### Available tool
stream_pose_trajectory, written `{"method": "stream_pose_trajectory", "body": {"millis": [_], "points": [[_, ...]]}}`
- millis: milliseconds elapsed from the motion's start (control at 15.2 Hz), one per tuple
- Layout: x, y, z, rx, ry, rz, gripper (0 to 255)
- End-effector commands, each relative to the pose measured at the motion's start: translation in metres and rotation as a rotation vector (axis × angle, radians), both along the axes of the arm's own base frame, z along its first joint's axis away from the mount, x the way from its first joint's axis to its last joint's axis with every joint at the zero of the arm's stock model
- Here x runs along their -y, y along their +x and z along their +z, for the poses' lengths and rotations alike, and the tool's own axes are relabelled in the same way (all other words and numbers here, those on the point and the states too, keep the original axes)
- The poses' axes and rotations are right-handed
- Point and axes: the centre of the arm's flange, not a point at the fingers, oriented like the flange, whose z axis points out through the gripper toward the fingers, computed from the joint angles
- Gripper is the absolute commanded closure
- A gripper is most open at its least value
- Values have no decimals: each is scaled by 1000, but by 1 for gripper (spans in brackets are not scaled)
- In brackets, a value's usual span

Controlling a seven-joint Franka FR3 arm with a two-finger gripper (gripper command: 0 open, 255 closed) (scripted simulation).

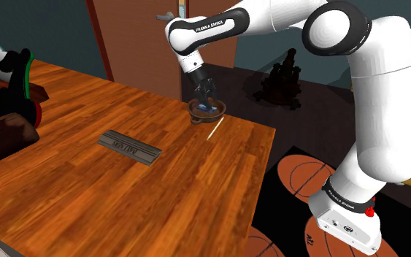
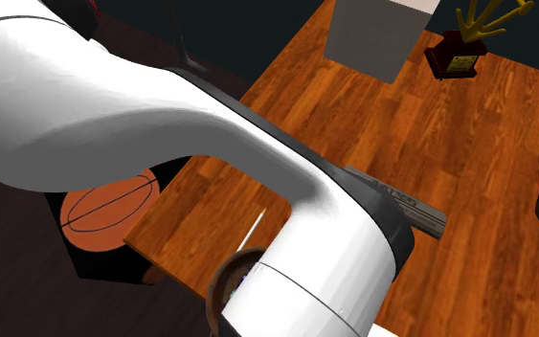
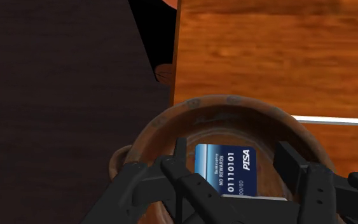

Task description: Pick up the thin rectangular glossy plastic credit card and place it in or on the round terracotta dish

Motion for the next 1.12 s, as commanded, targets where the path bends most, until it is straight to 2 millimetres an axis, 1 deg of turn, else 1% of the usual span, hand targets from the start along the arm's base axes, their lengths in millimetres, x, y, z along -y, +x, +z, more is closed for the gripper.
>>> {"method": "stream_pose_trajectory", "body": {"millis": [0,264,528,1056], "points": [[0,0,0,0,0,0,0],[0,0,0,0,0,0,0],[-10,26,42,0,0,0,0],[-10,26,42,0,0,0,0]]}}
